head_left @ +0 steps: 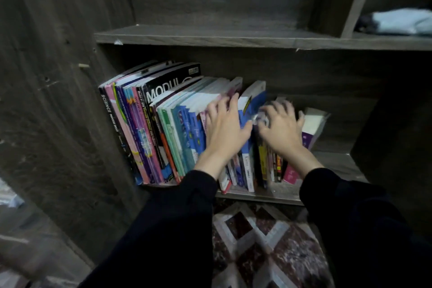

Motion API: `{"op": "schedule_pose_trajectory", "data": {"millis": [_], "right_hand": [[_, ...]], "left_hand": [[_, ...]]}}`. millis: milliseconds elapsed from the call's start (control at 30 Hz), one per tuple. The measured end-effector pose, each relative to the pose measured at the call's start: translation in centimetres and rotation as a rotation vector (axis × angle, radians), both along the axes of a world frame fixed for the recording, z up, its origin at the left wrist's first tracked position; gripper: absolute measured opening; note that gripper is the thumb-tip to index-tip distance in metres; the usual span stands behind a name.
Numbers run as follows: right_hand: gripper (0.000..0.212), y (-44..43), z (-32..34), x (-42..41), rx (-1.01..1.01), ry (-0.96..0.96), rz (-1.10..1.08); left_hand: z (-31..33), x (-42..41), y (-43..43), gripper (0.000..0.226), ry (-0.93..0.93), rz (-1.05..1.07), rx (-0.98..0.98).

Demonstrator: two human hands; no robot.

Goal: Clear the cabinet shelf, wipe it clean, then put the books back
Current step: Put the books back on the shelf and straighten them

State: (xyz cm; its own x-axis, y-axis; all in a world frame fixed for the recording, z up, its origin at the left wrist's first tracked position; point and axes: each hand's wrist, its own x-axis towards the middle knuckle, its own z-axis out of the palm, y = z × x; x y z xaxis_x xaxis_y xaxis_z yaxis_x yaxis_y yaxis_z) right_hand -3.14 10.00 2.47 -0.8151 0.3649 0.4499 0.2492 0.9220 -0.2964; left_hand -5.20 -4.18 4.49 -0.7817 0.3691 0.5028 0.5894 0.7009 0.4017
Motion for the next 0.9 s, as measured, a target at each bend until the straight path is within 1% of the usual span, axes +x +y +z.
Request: {"op": "schedule_pose_trajectory", "data": {"millis": [33, 100, 167, 200, 267, 300, 400, 467, 567, 633, 767, 900], "right_hand": [[0.042, 0.7, -0.6, 0.0, -0.022, -0.104, 0.038], [0.050, 1.4, -1.6, 0.1, -0.112, -0.206, 0.148], [0.055, 1.4, -2.0, 0.3, -0.189, -0.206, 0.220], [0.057, 1.4, -2.1, 0.3, -0.191, -0.205, 0.227], [0.060, 1.3, -2.2, 0.4, -0.128, -0.220, 0.221], [0.060, 1.2, -2.3, 0.4, -0.103, -0.231, 0.218], [0.055, 1.3, -2.7, 0.2, -0.085, -0.263, 0.221], [0.052, 1.2, -2.8, 0.1, -0.083, -0.266, 0.228], [0.052, 1.3, -2.6, 0.2, -0.070, -0.271, 0.232], [0.053, 1.3, -2.6, 0.2, -0.061, -0.272, 0.228], [0.054, 1.1, -2.5, 0.3, -0.060, -0.275, 0.222], [0.054, 1.0, -2.4, 0.3, -0.061, -0.284, 0.223]], "left_hand": [[-0.3, -0.4, 0.4, 0.068, -0.091, 0.001, -0.062], [-1.0, -0.8, 0.9, 0.067, -0.140, -0.015, -0.094], [-1.5, -1.0, 1.0, 0.067, -0.117, -0.008, -0.060], [-1.7, -1.0, 1.0, 0.068, -0.102, 0.007, -0.042], [-1.8, -1.0, 1.3, 0.067, -0.085, 0.031, -0.014], [-1.9, -0.8, 1.5, 0.065, -0.089, 0.029, 0.019], [-2.2, 0.2, 1.9, 0.064, -0.147, 0.021, 0.206], [-2.7, 1.0, 1.8, 0.064, -0.128, 0.028, 0.290], [-3.4, 2.3, 0.9, 0.063, -0.125, -0.023, 0.403], [-4.0, 3.3, 0.4, 0.062, -0.139, -0.007, 0.453], [-4.8, 3.7, 0.3, 0.052, -0.129, 0.001, 0.564], [-5.2, 3.3, 0.5, 0.060, -0.217, -0.065, 0.612]]}}
